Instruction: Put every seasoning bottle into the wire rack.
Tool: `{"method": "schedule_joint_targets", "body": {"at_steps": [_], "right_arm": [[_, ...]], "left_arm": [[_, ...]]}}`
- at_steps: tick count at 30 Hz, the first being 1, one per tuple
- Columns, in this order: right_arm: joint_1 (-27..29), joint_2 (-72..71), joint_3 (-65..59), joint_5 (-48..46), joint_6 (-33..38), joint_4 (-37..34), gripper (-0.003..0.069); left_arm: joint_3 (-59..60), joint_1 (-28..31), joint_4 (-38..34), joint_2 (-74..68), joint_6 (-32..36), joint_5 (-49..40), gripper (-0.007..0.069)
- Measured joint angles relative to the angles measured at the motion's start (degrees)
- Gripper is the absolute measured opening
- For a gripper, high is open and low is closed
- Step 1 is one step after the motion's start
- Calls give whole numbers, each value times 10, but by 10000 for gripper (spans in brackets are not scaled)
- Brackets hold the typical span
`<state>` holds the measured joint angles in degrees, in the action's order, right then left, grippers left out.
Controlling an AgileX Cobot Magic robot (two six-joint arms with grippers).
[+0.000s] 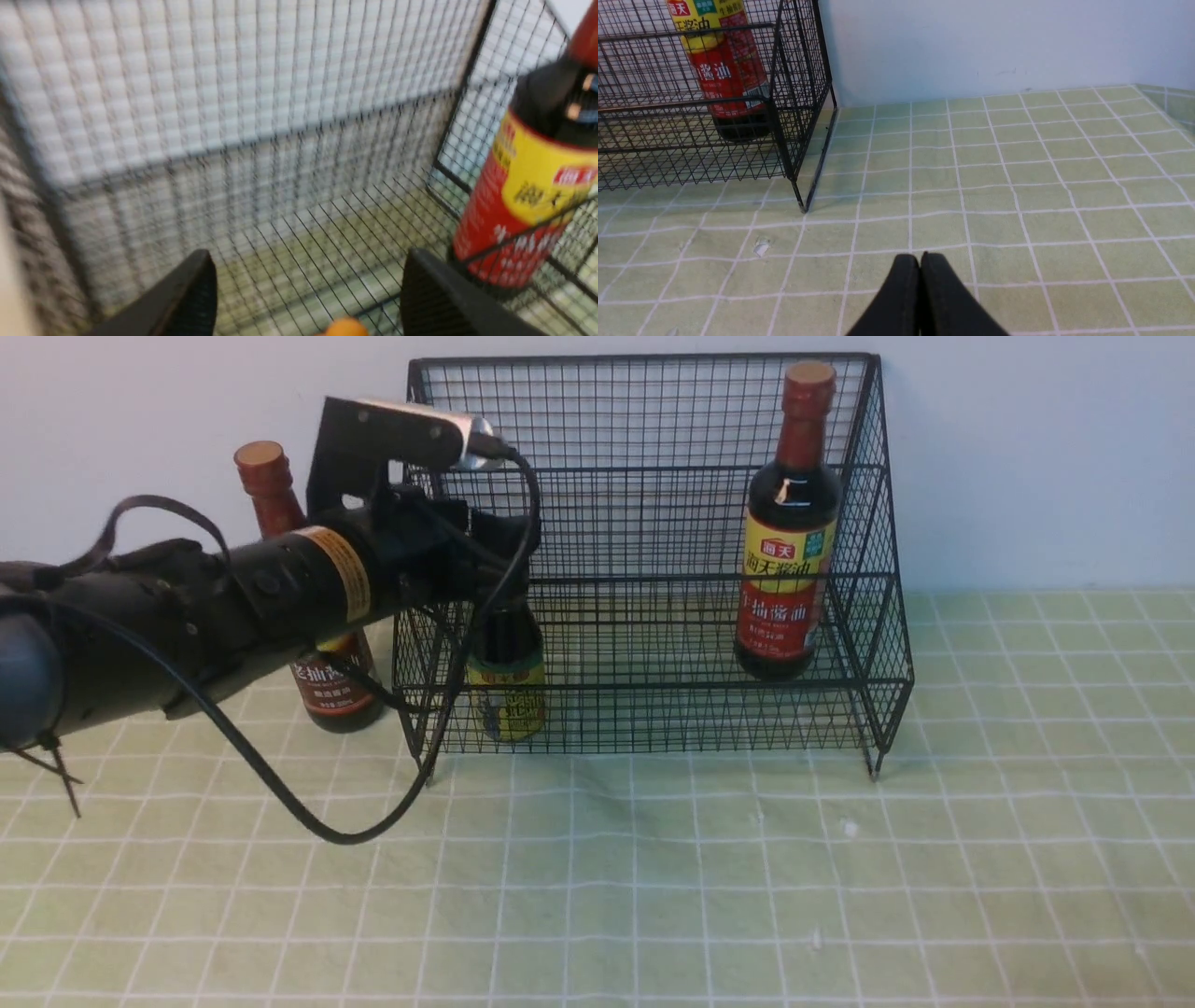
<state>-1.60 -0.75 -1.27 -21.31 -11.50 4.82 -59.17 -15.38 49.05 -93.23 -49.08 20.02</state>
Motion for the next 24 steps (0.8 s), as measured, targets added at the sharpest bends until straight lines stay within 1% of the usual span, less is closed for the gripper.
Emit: {"method": "schedule_joint_targets", "body": {"at_steps": [1, 2, 4, 6, 7, 9, 10, 12, 13, 14, 17, 19, 21, 24], "right_arm": [[0, 0, 0, 0, 0, 0, -13], [0, 0, 0, 0, 0, 0, -13], [0, 0, 0, 0, 0, 0, -13], [0, 0, 0, 0, 0, 0, -13], [0, 0, 0, 0, 0, 0, -13], [0, 0, 0, 0, 0, 0, -13], [0, 0, 0, 0, 0, 0, -13], [0, 0, 0, 0, 0, 0, -13], [0, 0, 0, 0, 0, 0, -13], [0, 0, 0, 0, 0, 0, -13], [0, 0, 0, 0, 0, 0, -13], [0, 0, 0, 0, 0, 0, -13], [0, 0, 0, 0, 0, 0, -13], [0, 0, 0, 0, 0, 0, -13]], "left_arm": [[0, 0, 4, 22, -1, -26, 484], [0, 0, 4, 26, -1, -32, 484], [0, 5, 5, 71, -2, -97, 487], [0, 10, 5, 92, -2, -125, 487], [0, 24, 5, 115, -2, -162, 487], [0, 41, 5, 133, 0, -184, 487], [0, 63, 4, 144, 1, -195, 487], [0, 79, 4, 147, 1, -196, 487], [0, 96, 4, 146, -3, -192, 487], [0, 111, 4, 141, -5, -178, 487], [-3, 133, 4, 122, -9, -130, 487], [-11, 143, 1, 97, -10, -81, 490], [-24, 146, 0, 66, -5, -53, 491], [-50, 146, 0, 24, 15, -41, 491]]}}
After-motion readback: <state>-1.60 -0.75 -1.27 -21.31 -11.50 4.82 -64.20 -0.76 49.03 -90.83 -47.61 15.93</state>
